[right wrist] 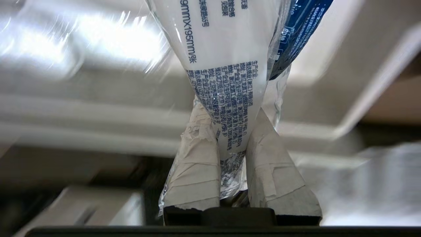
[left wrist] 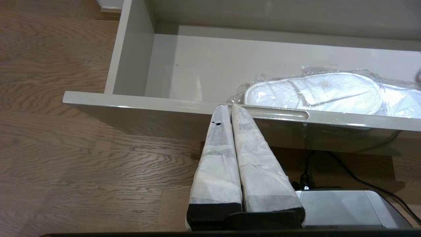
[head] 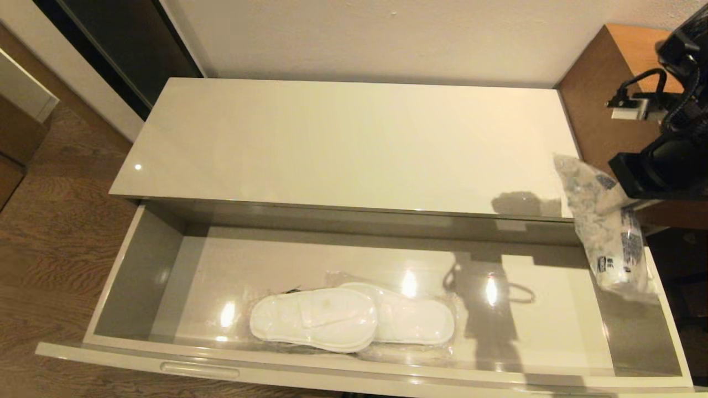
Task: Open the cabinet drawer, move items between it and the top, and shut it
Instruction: Place the tissue on the table
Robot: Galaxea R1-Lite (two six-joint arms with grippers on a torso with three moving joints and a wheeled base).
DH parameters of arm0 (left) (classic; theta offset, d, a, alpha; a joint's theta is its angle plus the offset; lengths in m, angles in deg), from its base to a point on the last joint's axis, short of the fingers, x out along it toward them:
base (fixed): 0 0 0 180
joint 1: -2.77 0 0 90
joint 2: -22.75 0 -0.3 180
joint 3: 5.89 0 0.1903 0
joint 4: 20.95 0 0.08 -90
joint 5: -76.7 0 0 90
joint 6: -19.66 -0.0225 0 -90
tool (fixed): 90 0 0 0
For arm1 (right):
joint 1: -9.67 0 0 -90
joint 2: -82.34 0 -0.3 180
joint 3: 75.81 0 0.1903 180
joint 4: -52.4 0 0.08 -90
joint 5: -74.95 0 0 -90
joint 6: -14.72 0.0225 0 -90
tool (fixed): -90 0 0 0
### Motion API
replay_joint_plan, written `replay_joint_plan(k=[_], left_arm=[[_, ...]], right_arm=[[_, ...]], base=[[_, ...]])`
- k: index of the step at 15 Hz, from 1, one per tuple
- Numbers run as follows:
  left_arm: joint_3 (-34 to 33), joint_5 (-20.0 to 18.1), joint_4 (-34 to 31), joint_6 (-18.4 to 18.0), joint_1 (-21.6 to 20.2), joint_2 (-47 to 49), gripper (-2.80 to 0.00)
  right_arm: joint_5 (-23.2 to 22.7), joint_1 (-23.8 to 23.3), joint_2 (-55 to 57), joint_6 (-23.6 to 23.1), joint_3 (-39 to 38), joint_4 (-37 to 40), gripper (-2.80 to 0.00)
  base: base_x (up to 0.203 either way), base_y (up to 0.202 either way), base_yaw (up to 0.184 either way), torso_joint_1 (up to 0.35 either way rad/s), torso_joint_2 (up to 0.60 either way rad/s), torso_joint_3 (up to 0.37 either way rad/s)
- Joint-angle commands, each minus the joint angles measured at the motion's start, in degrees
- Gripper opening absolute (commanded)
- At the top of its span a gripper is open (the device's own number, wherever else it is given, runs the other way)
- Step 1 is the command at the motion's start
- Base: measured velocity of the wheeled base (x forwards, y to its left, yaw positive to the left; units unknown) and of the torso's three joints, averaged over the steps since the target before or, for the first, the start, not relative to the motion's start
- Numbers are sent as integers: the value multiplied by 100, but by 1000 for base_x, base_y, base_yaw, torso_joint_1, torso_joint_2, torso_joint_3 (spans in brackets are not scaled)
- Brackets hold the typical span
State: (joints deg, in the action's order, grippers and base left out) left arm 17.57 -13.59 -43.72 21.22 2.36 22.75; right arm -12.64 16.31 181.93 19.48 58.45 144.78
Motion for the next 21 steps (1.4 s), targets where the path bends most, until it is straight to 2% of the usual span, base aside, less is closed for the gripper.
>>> replay_joint_plan(k=[1, 2, 3, 5, 7, 10, 12, 14, 17, 20, 21], left_arm=[[-1, 2, 2, 2, -2, 0, -280], [-1, 2, 2, 2, -2, 0, -280], [-1, 2, 2, 2, -2, 0, -280], [-5, 2, 2, 2, -2, 0, -280], [-1, 2, 2, 2, -2, 0, -280], [-1, 2, 2, 2, -2, 0, -280], [-1, 2, 2, 2, -2, 0, -280], [-1, 2, 2, 2, -2, 0, -280], [-1, 2, 2, 2, -2, 0, -280], [-1, 2, 2, 2, -2, 0, -280], [-1, 2, 2, 2, -2, 0, -280]], right_arm=[[1043, 27, 370, -92, 112, -795, -280], [1525, 29, 543, -114, 103, -1200, -280], [1861, 42, 662, -172, 101, -1676, 0], [2190, 154, 757, -526, 97, -2310, 0], [2426, 269, 744, -769, 92, -2623, 0], [2456, 445, 468, -847, -30, -2497, 0], [2450, 586, 209, -774, -102, -1948, 0], [2399, 673, 53, -435, -171, -1217, 0], [2006, 706, 135, 575, -252, -67, 0], [1829, 707, 303, 963, -298, 155, 0], [1759, 707, 296, 992, -445, 201, -280]], base=[[0, 0, 0, 0, 0, 0], [0, 0, 0, 0, 0, 0], [0, 0, 0, 0, 0, 0], [0, 0, 0, 0, 0, 0], [0, 0, 0, 0, 0, 0], [0, 0, 0, 0, 0, 0], [0, 0, 0, 0, 0, 0], [0, 0, 0, 0, 0, 0], [0, 0, 0, 0, 0, 0], [0, 0, 0, 0, 0, 0], [0, 0, 0, 0, 0, 0]])
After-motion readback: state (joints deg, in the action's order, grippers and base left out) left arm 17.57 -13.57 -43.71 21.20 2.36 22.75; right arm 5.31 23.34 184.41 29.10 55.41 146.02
